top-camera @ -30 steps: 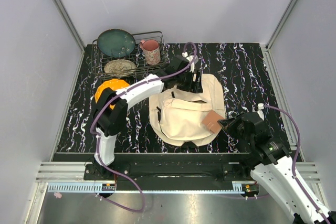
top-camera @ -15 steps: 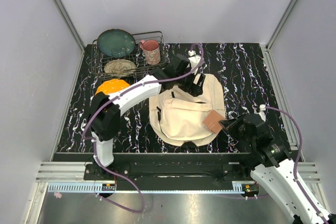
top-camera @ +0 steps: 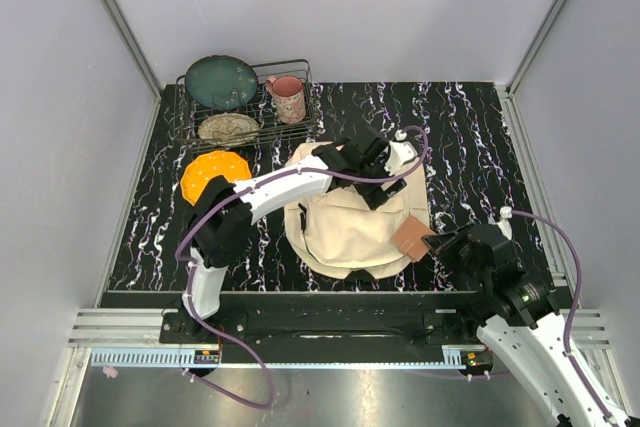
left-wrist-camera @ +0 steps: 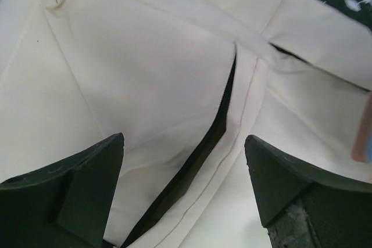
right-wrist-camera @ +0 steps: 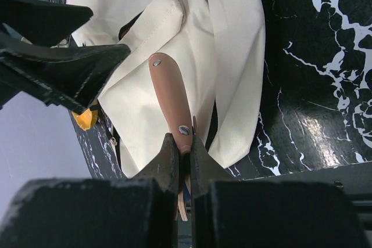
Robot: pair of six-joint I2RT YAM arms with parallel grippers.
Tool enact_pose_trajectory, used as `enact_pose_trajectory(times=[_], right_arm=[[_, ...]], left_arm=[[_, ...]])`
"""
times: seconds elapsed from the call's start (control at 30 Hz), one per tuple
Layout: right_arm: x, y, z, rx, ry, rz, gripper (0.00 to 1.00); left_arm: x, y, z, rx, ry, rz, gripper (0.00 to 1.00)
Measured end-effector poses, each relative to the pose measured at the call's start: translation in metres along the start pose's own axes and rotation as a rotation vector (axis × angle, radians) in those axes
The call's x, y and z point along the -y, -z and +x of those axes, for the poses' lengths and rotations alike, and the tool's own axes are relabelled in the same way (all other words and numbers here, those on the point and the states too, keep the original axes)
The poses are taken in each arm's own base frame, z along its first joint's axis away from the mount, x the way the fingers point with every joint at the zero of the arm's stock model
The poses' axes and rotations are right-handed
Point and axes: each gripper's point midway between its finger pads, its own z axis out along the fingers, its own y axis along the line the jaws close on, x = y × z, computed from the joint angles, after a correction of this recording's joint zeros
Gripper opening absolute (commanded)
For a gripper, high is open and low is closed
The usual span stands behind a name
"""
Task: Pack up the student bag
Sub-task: Place the personal item in the student bag.
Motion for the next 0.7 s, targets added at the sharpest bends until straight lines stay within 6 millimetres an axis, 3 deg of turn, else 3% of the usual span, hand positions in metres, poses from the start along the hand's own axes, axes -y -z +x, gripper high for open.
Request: enact_pose_trajectory(times=[0.13,0.23,0.5,0.7], right_arm=[[0.004,0.003,0.000,0.006,-0.005,0.005,0.03],[0.006,0.004,0.000,0.005,-0.007,0.010,0.03],[0.008,0.004,0.001,0.002,-0.009,0.019,0.03],[0.008,0.005,0.001,0.004,-0.010,0.012,0.04]], left_arm=[[-0.007,-0.010,0.017,-0.061,-0.019,-0.022,0.88],[-0.013,-0.011,0.018,-0.069,-0.029,-0.042,0.87],[-0.020,-0.007,-0.007,-0.015,-0.034,-0.074,0.84],[-0.021,-0.007,-0.008,-0.013,-0.034,-0.074,0.84]])
